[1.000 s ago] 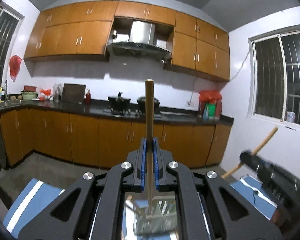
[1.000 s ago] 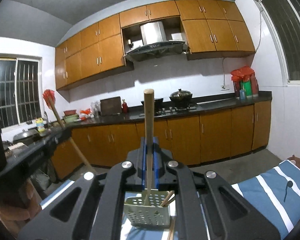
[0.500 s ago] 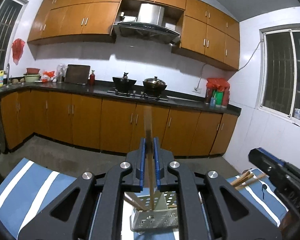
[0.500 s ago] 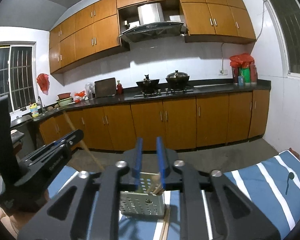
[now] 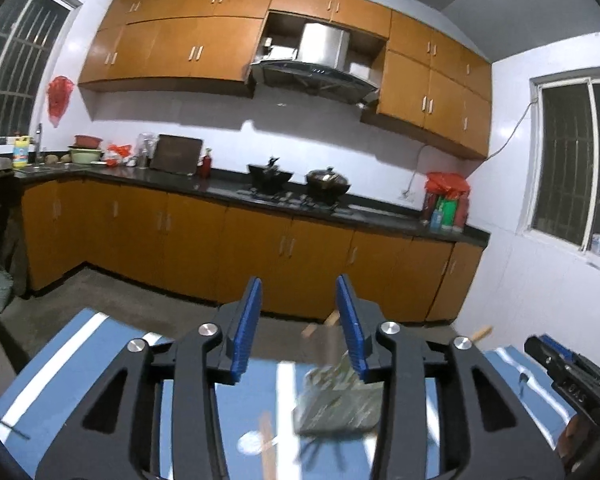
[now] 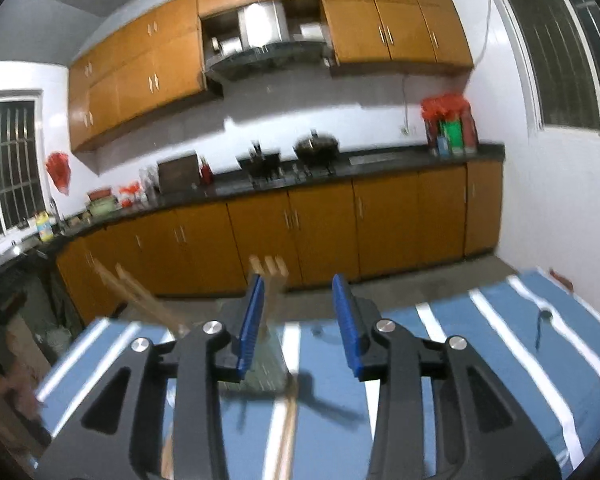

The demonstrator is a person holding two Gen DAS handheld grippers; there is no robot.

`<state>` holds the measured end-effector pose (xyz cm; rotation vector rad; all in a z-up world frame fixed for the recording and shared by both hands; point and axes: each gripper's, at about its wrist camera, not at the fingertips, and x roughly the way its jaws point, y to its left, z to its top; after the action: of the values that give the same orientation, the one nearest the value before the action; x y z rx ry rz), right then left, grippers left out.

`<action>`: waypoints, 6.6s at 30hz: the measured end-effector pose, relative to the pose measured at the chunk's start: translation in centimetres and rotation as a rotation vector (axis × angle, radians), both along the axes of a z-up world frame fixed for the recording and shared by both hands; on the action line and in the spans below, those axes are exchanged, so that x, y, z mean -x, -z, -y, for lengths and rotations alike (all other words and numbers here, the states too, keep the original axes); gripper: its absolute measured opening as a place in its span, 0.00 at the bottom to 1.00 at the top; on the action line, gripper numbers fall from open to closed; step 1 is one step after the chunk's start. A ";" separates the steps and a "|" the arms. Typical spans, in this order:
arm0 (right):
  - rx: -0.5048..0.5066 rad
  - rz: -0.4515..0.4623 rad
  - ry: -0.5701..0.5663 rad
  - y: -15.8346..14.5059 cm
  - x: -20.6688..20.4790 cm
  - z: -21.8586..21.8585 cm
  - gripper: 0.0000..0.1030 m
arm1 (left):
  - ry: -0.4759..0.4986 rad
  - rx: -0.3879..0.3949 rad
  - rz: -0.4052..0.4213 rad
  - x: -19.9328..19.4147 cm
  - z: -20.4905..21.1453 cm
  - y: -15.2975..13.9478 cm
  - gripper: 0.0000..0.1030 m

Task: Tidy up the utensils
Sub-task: 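Grasp a wooden chopstick on the cloth with the right tool while the left tool grasps another, then hold both grasped chopsticks steady above the cloth, then lift both chopsticks upright and carry them over the green holder, then lower the chopsticks into the holder and open both tools, then grasp another chopstick with the right tool while the left tool grasps one too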

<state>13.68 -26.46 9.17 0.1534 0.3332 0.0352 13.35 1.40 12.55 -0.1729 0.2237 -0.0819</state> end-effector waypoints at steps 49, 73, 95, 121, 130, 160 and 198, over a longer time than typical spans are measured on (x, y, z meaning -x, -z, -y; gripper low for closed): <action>0.086 -0.531 -0.072 18.6 -2.4 -3.2 0.08 | 0.068 -0.132 -0.665 -1.5 0.7 20.7 0.08; 0.050 -0.525 -0.030 18.8 -3.0 -2.2 0.11 | 0.055 -0.120 -0.656 -1.6 -0.9 20.6 0.08; 0.050 -0.525 -0.030 18.8 -3.0 -2.1 0.11 | 0.054 -0.120 -0.657 -1.6 -0.9 20.6 0.08; 0.057 -0.518 -0.034 18.6 -2.3 -1.9 0.08 | 0.062 -0.155 -0.665 -1.3 -0.7 20.4 0.07; 0.039 -0.334 -0.019 12.3 -0.7 -1.0 0.08 | 0.052 -0.115 -0.496 -0.6 -1.7 14.3 0.07; -0.015 0.138 -0.159 -6.4 1.3 -2.7 0.08 | 0.175 -0.012 -0.021 -0.5 3.5 -3.4 0.07; -0.005 0.045 -0.056 -3.0 -1.2 -0.8 0.33 | 0.030 0.015 -0.006 -1.2 1.4 -1.3 0.52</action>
<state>14.88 -25.71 12.14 0.1481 0.2922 0.0951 14.60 0.01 13.89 -0.1848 0.2314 -0.1133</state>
